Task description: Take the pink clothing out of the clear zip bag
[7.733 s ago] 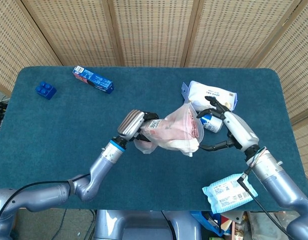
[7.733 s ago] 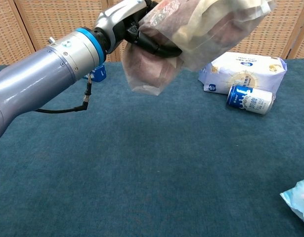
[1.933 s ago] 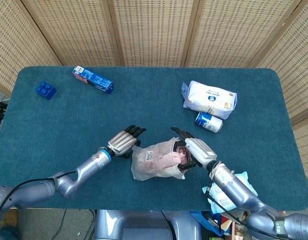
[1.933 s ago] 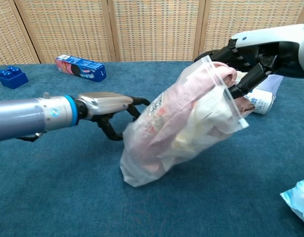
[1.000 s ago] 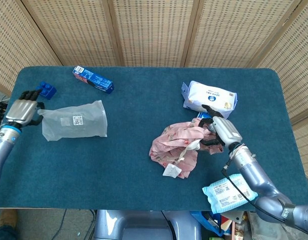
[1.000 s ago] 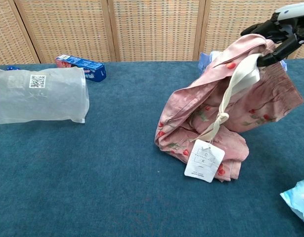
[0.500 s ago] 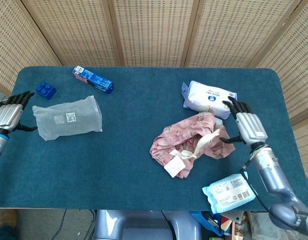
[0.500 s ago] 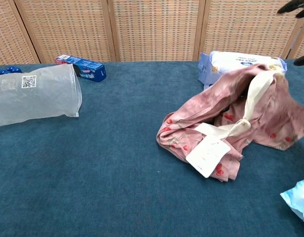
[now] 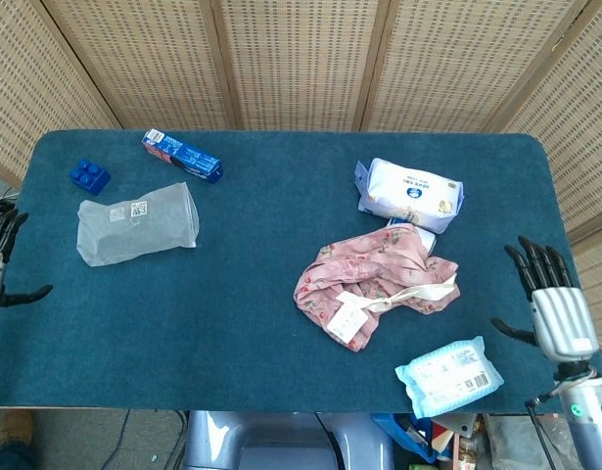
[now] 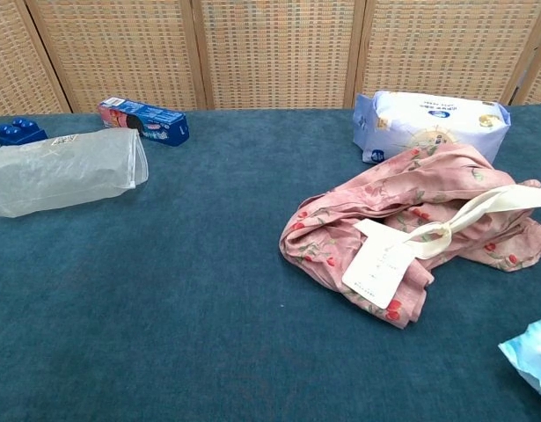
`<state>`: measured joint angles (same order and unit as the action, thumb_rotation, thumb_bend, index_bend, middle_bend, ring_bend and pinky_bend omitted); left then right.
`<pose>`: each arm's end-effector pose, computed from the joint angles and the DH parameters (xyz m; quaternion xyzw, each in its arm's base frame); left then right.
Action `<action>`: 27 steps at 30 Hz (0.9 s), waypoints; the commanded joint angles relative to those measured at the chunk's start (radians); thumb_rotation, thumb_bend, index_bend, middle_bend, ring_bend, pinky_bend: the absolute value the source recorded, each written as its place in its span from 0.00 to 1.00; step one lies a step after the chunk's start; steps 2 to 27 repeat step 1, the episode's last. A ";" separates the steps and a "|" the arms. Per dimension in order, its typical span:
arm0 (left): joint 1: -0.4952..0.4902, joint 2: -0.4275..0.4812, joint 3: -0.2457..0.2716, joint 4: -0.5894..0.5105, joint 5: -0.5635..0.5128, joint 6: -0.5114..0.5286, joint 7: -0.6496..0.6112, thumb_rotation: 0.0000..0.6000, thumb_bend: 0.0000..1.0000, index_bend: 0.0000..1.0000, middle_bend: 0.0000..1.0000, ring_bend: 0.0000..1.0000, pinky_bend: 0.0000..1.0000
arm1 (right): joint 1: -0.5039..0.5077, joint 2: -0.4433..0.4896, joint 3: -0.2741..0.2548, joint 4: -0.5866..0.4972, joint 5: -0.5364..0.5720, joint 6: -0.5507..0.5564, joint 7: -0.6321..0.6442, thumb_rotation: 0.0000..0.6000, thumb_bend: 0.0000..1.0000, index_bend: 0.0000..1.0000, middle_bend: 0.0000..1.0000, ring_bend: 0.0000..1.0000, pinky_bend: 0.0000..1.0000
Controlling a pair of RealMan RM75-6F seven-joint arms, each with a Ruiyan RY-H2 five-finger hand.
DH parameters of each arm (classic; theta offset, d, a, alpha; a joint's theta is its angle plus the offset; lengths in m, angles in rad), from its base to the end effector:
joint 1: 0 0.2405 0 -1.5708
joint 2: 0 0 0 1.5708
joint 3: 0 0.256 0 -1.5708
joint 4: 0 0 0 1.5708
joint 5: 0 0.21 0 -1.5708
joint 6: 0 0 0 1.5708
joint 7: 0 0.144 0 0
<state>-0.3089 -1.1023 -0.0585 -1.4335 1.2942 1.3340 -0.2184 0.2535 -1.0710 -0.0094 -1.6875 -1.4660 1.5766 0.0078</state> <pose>-0.3312 0.2613 0.1848 -0.5711 -0.4124 -0.4015 0.5853 -0.2719 -0.2163 0.1736 0.6020 -0.3457 0.4499 0.5619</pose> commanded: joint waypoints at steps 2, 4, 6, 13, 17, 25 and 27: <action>0.121 0.014 0.047 -0.152 0.042 0.150 0.144 1.00 0.16 0.00 0.00 0.00 0.00 | -0.076 -0.018 -0.043 -0.007 -0.063 0.076 -0.039 1.00 0.00 0.00 0.00 0.00 0.00; 0.121 0.014 0.047 -0.152 0.042 0.150 0.144 1.00 0.16 0.00 0.00 0.00 0.00 | -0.076 -0.018 -0.043 -0.007 -0.063 0.076 -0.039 1.00 0.00 0.00 0.00 0.00 0.00; 0.121 0.014 0.047 -0.152 0.042 0.150 0.144 1.00 0.16 0.00 0.00 0.00 0.00 | -0.076 -0.018 -0.043 -0.007 -0.063 0.076 -0.039 1.00 0.00 0.00 0.00 0.00 0.00; 0.121 0.014 0.047 -0.152 0.042 0.150 0.144 1.00 0.16 0.00 0.00 0.00 0.00 | -0.076 -0.018 -0.043 -0.007 -0.063 0.076 -0.039 1.00 0.00 0.00 0.00 0.00 0.00; 0.121 0.014 0.047 -0.152 0.042 0.150 0.144 1.00 0.16 0.00 0.00 0.00 0.00 | -0.076 -0.018 -0.043 -0.007 -0.063 0.076 -0.039 1.00 0.00 0.00 0.00 0.00 0.00; 0.121 0.014 0.047 -0.152 0.042 0.150 0.144 1.00 0.16 0.00 0.00 0.00 0.00 | -0.076 -0.018 -0.043 -0.007 -0.063 0.076 -0.039 1.00 0.00 0.00 0.00 0.00 0.00; 0.121 0.014 0.047 -0.152 0.042 0.150 0.144 1.00 0.16 0.00 0.00 0.00 0.00 | -0.076 -0.018 -0.043 -0.007 -0.063 0.076 -0.039 1.00 0.00 0.00 0.00 0.00 0.00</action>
